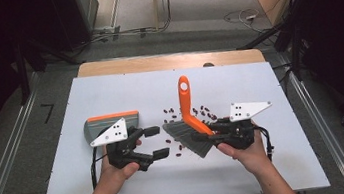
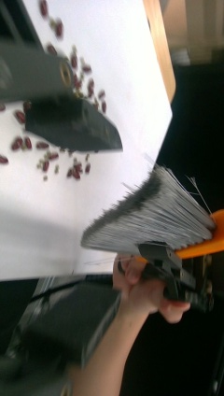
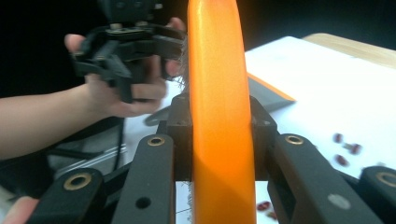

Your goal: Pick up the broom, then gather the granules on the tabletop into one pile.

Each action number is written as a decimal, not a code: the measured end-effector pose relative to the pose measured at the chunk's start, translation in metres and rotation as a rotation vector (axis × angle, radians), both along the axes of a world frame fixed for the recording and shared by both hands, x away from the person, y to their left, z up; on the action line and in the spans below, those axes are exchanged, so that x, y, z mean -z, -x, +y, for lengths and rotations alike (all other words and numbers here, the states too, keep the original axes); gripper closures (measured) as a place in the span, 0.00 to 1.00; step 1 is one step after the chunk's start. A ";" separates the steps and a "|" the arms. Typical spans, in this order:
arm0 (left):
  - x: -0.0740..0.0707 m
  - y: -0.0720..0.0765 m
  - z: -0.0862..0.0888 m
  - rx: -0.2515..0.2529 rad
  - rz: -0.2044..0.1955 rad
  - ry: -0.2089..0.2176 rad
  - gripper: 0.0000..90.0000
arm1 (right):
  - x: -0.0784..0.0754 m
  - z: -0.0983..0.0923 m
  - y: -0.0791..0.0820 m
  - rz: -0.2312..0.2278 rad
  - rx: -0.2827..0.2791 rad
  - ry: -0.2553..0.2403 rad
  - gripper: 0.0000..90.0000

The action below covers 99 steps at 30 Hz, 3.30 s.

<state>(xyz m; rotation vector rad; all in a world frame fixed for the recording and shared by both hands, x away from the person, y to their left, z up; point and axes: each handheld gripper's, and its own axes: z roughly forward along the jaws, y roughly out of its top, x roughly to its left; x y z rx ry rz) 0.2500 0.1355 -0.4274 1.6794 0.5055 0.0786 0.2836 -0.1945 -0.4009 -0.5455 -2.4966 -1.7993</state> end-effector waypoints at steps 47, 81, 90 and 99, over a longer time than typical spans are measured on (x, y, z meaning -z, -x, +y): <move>0.022 0.030 0.066 -0.319 -0.015 -0.133 0.00 | 0.012 -0.060 -0.065 0.033 0.699 0.369 0.76; 0.028 0.037 0.088 -0.375 -0.036 -0.109 0.00 | 0.058 -0.018 -0.108 0.051 0.814 0.697 0.76; 0.029 0.036 0.087 -0.367 -0.037 -0.110 0.00 | 0.060 -0.003 -0.094 0.047 0.772 0.676 0.77; 0.029 0.036 0.088 -0.369 -0.037 -0.111 0.00 | 0.060 0.009 -0.083 0.053 0.726 0.655 0.77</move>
